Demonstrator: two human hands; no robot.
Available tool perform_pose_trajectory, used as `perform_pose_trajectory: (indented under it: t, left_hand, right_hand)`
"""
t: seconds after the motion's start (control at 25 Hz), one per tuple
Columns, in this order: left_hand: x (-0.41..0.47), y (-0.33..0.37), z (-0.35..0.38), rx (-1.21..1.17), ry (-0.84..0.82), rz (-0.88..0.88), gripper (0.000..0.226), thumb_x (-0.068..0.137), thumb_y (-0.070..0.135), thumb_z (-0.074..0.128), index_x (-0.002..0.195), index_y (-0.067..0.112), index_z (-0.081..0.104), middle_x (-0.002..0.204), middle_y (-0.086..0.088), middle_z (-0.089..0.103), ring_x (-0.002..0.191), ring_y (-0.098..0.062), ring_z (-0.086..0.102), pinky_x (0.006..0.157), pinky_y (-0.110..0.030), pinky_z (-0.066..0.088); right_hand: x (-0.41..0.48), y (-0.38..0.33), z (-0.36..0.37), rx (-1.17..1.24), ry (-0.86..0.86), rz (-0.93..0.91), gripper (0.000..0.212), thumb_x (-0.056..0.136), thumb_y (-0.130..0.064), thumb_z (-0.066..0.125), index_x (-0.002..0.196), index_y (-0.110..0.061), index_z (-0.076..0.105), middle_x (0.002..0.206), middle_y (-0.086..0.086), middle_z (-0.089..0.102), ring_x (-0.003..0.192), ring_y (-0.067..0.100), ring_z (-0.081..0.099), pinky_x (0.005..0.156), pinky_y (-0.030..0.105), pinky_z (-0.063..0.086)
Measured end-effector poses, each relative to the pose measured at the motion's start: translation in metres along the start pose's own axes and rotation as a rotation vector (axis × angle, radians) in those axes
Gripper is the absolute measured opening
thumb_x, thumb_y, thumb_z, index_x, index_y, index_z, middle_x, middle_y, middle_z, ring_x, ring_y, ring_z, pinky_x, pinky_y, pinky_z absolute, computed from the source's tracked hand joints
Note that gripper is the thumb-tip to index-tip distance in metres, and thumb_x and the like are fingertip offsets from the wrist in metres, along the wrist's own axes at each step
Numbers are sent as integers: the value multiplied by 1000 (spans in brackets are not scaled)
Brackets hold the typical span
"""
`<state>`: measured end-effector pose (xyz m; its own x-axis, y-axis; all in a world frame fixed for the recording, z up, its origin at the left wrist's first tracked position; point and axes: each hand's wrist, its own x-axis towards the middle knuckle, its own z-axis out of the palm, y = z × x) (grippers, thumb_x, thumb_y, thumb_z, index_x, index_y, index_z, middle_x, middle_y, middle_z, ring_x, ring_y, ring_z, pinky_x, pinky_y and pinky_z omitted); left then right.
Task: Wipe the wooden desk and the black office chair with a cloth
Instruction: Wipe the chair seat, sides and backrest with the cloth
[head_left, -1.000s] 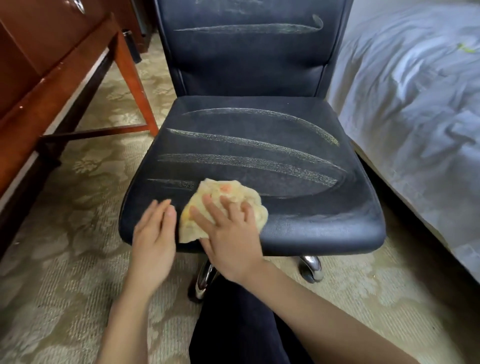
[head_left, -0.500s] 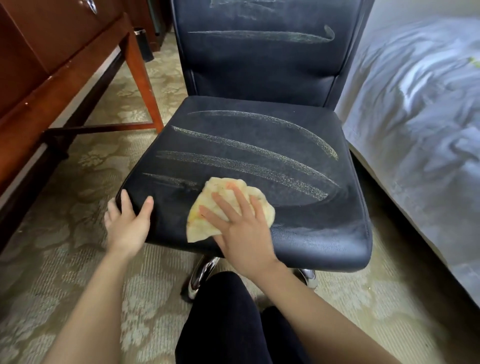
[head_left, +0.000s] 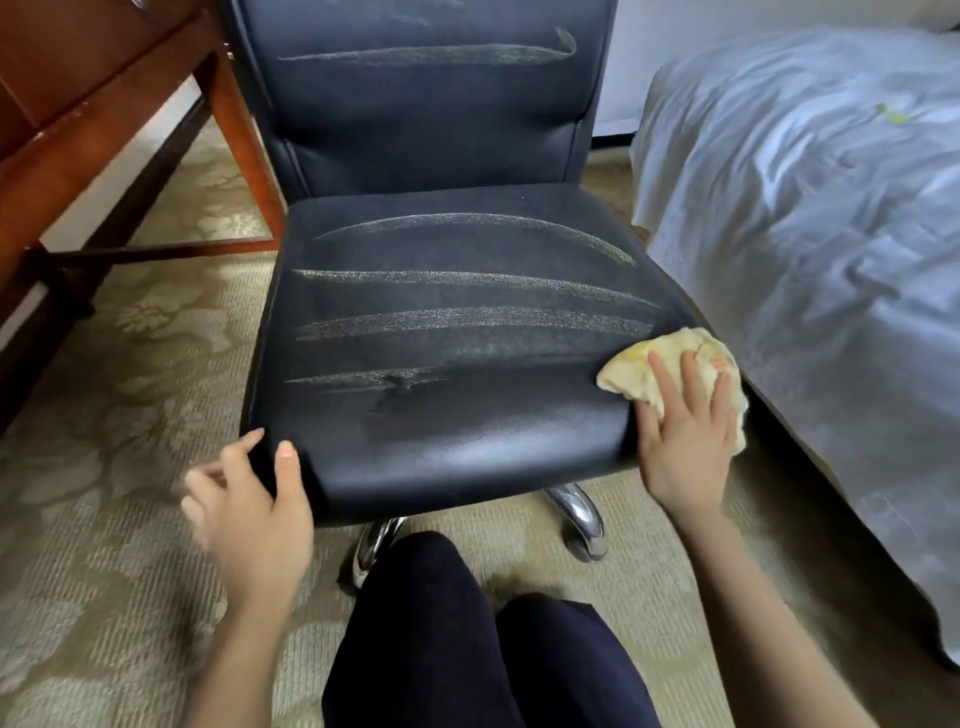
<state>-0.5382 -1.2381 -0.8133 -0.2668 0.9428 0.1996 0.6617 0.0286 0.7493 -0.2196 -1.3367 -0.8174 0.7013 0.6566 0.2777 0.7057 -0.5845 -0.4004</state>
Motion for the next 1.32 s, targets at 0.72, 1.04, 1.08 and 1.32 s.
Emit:
perform_pose_trajectory:
  t: [0.72, 1.04, 1.08, 1.32]
  left_hand:
    - [38, 36, 38, -600, -162, -172, 42, 105, 22, 24, 145, 16, 33, 152, -1, 32, 139, -11, 28, 117, -31, 20]
    - [33, 34, 45, -322, -202, -37, 45, 104, 28, 25, 147, 18, 32, 158, -2, 18, 144, -9, 15, 98, 1, 4]
    - [32, 33, 44, -332, -198, -28, 45, 105, 27, 24, 147, 16, 32, 158, -3, 19, 144, -9, 15, 95, 5, 4]
    - [31, 30, 48, -399, -167, -58, 46, 105, 28, 18, 145, 16, 37, 156, -3, 24, 144, -10, 18, 100, 0, 5]
  right_hand:
    - [-114, -132, 30, 42, -212, -760, 56, 87, -40, 39, 142, -43, 32, 157, -7, 17, 144, 35, 7, 112, 60, 9]
    - [-73, -91, 28, -63, -152, -1052, 43, 94, -47, 39, 137, -44, 42, 147, -10, 39, 141, 28, 27, 113, 47, 25]
    - [-69, -90, 29, -72, -165, -1054, 44, 94, -48, 39, 138, -44, 39, 149, -10, 37, 142, 28, 24, 114, 47, 23]
    - [-19, -93, 18, -84, -274, -893, 55, 86, -42, 39, 141, -43, 34, 153, -11, 27, 144, 26, 18, 116, 46, 12]
